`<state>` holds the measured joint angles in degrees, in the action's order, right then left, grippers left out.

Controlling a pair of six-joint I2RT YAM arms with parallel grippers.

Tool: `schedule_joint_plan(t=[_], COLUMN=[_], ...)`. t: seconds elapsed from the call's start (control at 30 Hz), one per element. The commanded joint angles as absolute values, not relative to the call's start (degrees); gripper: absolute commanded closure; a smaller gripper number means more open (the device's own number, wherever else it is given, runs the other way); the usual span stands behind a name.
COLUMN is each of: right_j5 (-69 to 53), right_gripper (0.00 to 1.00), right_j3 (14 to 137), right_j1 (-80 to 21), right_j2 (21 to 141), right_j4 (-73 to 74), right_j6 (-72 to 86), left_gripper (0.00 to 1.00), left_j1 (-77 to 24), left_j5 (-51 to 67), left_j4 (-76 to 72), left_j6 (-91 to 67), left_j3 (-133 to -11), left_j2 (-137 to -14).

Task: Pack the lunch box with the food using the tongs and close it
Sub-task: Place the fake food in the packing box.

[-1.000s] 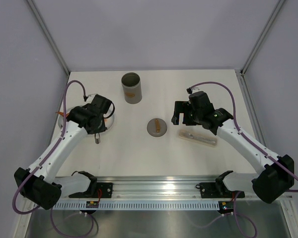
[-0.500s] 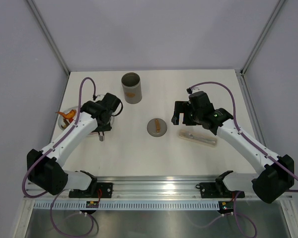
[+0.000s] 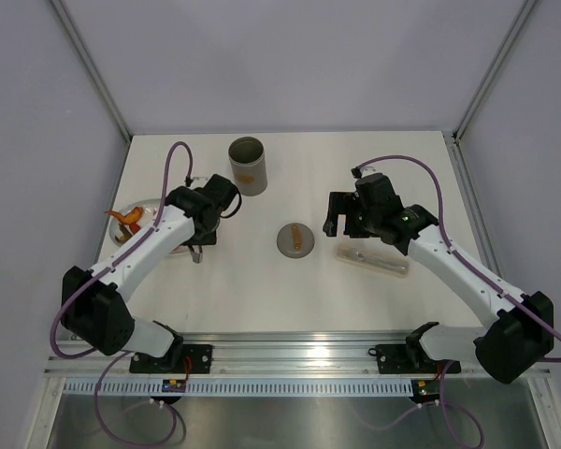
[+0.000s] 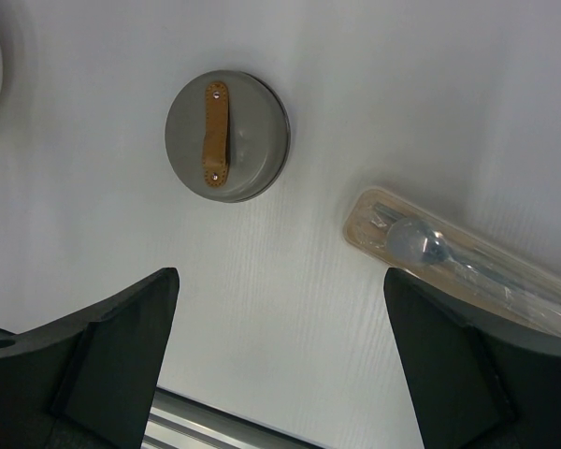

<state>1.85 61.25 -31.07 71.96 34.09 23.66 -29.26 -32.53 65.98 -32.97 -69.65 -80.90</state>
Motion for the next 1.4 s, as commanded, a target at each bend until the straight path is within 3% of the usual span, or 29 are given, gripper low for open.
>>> schedule_joint_plan(t=[0.0, 1.37], right_j5=[1.4, 1.4], right_gripper=[0.01, 0.01], right_j3=[61.2, 60.5], right_j1=[-31.0, -31.0], right_j2=[71.2, 70.7], right_j4=[32.5, 32.6], right_j6=[23.9, 23.9], left_gripper=[0.54, 0.53], left_j1=[-30.1, -30.9], left_j5=[-35.6, -41.3], left_j4=[64.3, 65.0], left_j6=[-32.9, -33.4], left_j3=[-72.6, -69.8], left_j2=[-81.8, -88.2])
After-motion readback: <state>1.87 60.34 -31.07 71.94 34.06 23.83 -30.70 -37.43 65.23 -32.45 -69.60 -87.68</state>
